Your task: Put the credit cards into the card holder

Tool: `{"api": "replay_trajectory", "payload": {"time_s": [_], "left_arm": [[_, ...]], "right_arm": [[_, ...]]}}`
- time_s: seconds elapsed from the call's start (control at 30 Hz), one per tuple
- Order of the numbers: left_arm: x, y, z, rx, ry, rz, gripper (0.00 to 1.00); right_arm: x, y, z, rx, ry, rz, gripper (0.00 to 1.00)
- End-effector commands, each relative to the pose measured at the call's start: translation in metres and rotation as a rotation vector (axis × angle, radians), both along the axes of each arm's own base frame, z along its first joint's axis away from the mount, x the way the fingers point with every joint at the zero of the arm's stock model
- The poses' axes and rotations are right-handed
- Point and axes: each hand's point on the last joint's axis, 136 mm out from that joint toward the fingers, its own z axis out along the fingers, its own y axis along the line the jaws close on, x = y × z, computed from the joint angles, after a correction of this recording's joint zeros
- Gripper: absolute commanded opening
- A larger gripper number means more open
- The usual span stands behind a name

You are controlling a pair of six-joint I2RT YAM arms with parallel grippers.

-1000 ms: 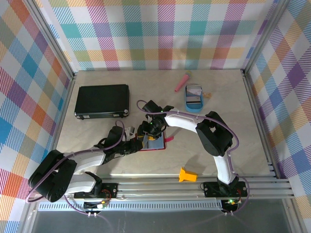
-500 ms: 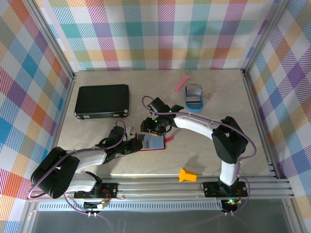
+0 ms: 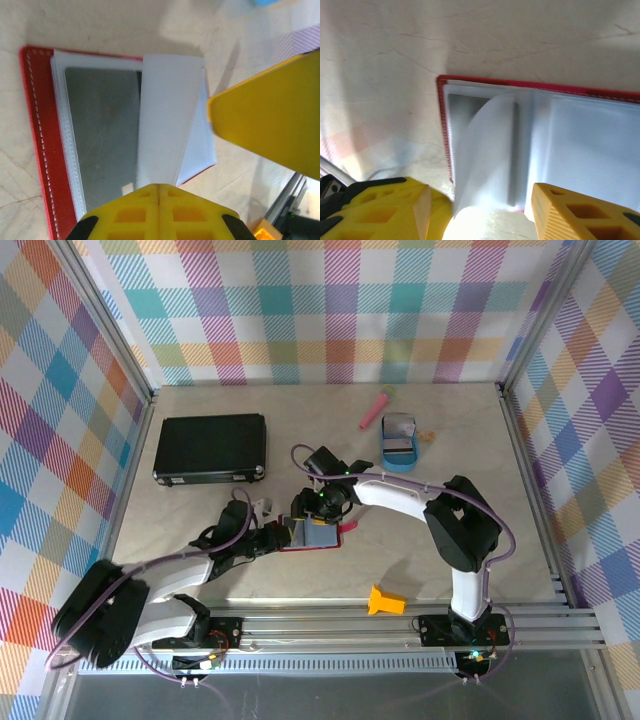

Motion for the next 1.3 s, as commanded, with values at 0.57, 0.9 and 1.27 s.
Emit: {"api": "replay_trajectory", "payload": {"time_s": [0.57,0.9,1.27], "left_arm": [[0.008,0.021,0.087,-0.051,-0.292,-0.023,0.33],[0.031,-0.030,0.138,0.126,-0.663,-0.286,0.67],[0.065,-0.072,0.129,0.244,-0.795,-0.590,0.75]], "right_arm": [[0.085,-0.181,0.147,0.017,-1.020,0.164,0.59],[0.122,-0.242,0.140,-0.257,-1.059,0.476,0.64],[0.215,-0.273,0.059,-0.575,-1.145,0.897,0.70]]}}
